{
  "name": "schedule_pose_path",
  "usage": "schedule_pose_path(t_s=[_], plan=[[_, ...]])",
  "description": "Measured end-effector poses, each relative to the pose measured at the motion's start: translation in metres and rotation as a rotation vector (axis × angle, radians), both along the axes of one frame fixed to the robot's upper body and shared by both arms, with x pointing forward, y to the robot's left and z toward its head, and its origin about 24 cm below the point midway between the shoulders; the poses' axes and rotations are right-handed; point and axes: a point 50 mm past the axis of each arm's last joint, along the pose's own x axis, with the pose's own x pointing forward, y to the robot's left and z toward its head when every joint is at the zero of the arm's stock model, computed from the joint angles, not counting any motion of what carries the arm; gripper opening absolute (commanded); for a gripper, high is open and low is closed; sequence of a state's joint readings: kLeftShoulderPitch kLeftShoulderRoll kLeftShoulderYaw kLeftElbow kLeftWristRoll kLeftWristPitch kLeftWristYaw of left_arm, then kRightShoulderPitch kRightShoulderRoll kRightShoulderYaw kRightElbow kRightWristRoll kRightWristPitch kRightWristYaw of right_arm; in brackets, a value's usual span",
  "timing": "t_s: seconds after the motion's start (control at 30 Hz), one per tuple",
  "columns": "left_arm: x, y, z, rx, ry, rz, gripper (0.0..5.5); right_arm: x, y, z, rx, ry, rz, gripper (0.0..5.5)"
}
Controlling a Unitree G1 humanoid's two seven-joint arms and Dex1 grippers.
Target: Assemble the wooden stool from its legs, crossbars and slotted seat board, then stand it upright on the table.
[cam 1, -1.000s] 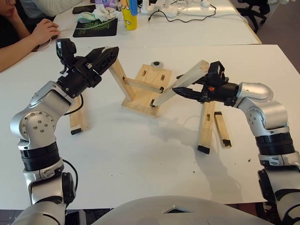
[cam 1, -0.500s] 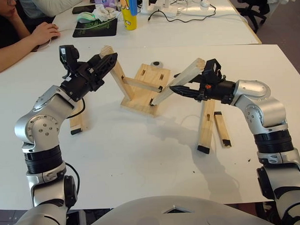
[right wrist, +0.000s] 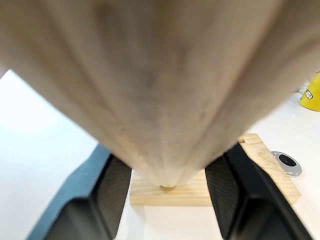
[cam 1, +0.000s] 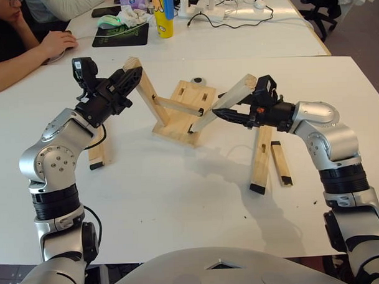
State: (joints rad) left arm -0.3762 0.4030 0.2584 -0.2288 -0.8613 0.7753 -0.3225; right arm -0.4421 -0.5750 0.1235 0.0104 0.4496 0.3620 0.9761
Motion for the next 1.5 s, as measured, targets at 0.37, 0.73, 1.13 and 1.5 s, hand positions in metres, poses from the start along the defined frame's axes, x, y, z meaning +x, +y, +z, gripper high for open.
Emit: schedule_pose_path(t_s=[0.37, 0.73, 1.13, 1.5], plan=[[0.000, 0.000, 0.000, -0.001, 0.003, 0.012, 1.46, -0.002, 0.009, 0.007, -0.072, 0.001, -0.001, 2.05], [-0.005, -0.001, -0.003, -0.011, 0.002, 0.034, 1.41, 0.004, 0.014, 0.018, -0.122, 0.085, -0.015, 2.05], [-0.009, 0.000, -0.007, -0.030, -0.002, 0.058, 1.41, 0.005, 0.024, 0.022, -0.194, 0.032, 0.036, 2.05], [-0.017, -0.005, -0.009, -0.052, -0.015, 0.093, 1.41, 0.024, 0.027, 0.032, -0.242, 0.085, 0.093, 2.05]])
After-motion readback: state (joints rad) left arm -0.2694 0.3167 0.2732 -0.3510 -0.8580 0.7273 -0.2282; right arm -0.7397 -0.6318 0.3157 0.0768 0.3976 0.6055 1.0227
